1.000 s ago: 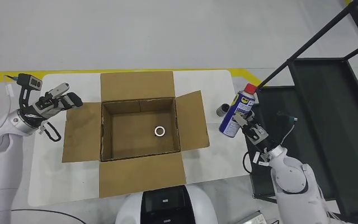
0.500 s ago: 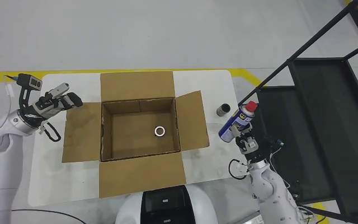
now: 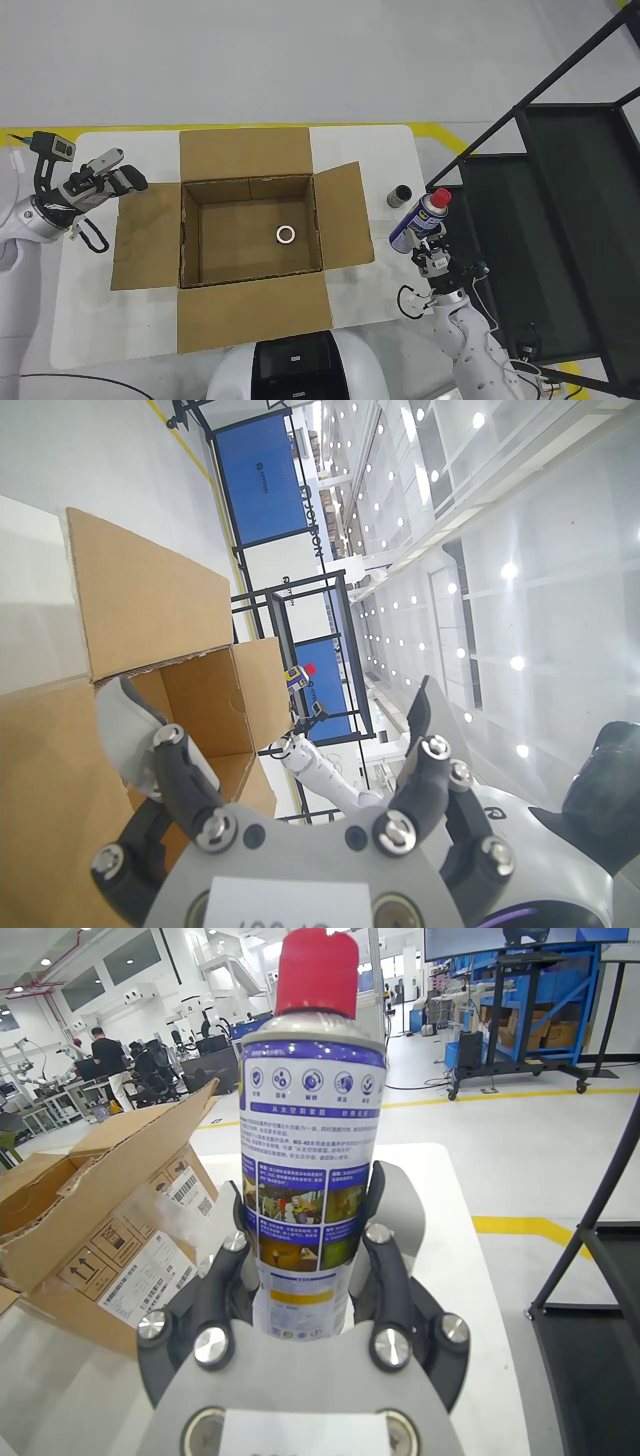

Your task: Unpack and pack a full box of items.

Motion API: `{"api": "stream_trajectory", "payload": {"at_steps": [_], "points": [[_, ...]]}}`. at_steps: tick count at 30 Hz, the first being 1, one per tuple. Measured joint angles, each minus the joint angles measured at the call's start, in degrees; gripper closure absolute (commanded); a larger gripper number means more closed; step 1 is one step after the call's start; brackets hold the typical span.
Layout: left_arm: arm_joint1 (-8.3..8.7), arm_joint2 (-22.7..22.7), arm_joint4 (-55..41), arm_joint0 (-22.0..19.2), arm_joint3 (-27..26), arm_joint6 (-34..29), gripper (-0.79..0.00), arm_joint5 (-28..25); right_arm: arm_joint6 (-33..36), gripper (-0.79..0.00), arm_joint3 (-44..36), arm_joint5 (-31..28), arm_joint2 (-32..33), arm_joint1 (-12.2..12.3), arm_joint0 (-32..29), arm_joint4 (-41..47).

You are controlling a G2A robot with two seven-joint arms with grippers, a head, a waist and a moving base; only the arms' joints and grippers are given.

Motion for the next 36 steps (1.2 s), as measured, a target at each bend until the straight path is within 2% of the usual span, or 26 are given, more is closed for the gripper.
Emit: {"api": "stream_trajectory", "payload": {"at_steps": [10,14,17,24,30,36], "points": [[0.00,0.0,0.0,0.0,0.0,0.0,-0.785,0.0,0.7,0.000,0.2,0.5,-0.1,0.0,0.3,0.4],[0.00,0.0,0.0,0.0,0.0,0.0,-0.785,0.0,-0.7,0.000,3.4,2.1,-0.3,-0.1,2.1,1.9],[0.00,0.0,0.0,0.0,0.0,0.0,-0.785,0.0,-5.4,0.000,8.3,3.3,-0.7,-0.3,4.6,2.0],[0.00,0.0,0.0,0.0,0.0,0.0,-0.785,0.0,-18.5,0.000,25.6,9.9,-3.0,-1.3,13.7,1.7],[0.00,0.0,0.0,0.0,0.0,0.0,-0.785,0.0,-24.8,0.000,38.0,12.8,-5.4,-2.1,21.6,0.9],[0.00,0.0,0.0,0.0,0.0,0.0,-0.785,0.0,-26.2,0.000,46.9,15.5,-7.0,-2.7,27.8,0.1]]}}
